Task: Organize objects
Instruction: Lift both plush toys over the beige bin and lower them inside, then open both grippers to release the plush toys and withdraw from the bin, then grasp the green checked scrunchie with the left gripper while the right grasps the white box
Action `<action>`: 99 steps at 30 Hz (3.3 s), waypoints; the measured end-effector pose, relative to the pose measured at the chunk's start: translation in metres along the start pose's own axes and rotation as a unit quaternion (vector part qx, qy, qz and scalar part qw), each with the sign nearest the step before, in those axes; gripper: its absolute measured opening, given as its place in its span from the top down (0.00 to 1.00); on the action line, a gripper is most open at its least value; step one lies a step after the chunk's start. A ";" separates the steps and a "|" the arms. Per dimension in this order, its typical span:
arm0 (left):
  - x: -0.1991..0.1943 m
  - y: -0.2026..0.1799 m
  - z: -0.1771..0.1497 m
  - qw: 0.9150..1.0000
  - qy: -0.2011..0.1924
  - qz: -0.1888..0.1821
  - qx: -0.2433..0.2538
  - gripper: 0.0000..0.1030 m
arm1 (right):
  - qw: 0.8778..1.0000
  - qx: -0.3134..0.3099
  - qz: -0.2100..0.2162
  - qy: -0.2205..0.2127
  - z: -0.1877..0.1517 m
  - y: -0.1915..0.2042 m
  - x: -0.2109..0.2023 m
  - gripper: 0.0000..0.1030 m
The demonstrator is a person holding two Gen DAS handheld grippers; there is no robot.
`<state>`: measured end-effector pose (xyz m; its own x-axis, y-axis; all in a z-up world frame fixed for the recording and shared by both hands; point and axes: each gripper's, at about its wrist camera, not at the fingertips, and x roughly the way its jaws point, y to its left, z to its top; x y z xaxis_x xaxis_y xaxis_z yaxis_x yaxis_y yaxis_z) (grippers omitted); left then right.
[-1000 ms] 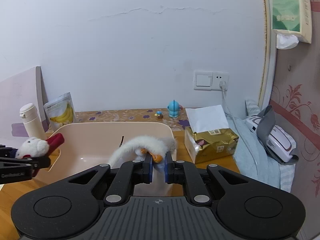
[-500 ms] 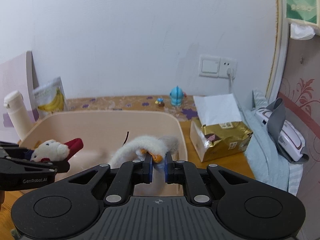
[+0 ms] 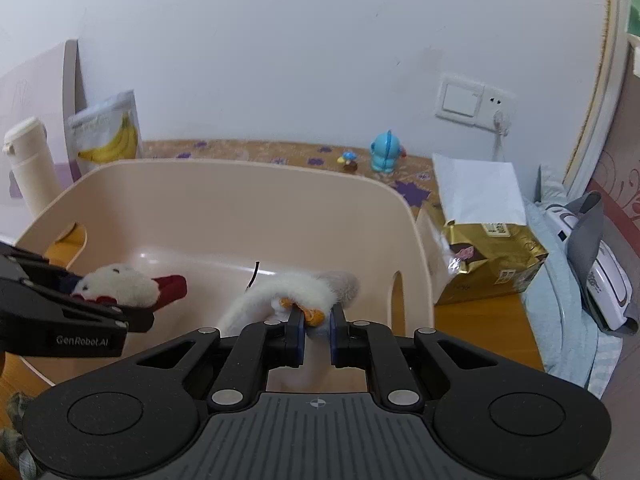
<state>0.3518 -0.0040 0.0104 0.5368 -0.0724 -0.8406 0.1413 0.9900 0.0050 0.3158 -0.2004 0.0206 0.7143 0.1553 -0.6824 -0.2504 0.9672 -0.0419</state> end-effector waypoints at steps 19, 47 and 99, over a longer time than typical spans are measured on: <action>-0.014 -0.011 0.002 1.000 -0.012 0.028 0.002 0.25 | 1.000 -0.014 0.013 -0.012 -0.003 0.007 -0.011 0.19; -0.130 -0.011 -0.043 0.991 -0.121 0.057 -0.010 0.15 | 0.996 0.026 -0.012 -0.082 -0.030 -0.020 -0.109 0.00; -0.085 0.014 -0.165 0.997 -0.074 0.021 -0.021 0.13 | 0.997 0.038 -0.034 0.065 -0.162 -0.017 -0.073 0.00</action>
<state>0.1711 0.0365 -0.0072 0.6590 -0.0455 -0.7508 0.0837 0.9964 0.0131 0.1616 -0.2610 -0.0468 0.6356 0.0670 -0.7691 -0.1504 0.9879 -0.0382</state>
